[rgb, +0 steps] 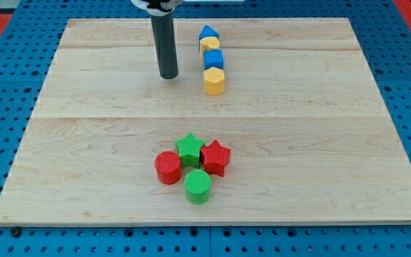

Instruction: Separate the yellow hexagon from line of blocks

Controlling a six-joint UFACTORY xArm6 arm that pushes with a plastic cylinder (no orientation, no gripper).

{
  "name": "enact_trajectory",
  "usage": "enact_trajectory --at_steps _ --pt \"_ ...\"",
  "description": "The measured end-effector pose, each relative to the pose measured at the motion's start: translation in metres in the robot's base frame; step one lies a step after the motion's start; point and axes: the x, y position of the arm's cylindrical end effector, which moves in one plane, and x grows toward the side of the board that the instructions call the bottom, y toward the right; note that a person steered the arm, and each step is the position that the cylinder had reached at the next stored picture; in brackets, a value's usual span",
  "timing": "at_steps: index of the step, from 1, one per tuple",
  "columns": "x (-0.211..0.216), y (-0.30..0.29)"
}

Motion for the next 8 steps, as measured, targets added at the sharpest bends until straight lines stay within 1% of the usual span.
enact_trajectory --at_steps 1,2,3,4,5,6,7,8 --pt "0.000 0.000" --pt "0.001 0.047" --pt "0.001 0.058" --pt "0.001 0.082" --pt "0.001 0.131" --pt "0.001 0.132" --pt "0.001 0.081" --pt "0.001 0.061"
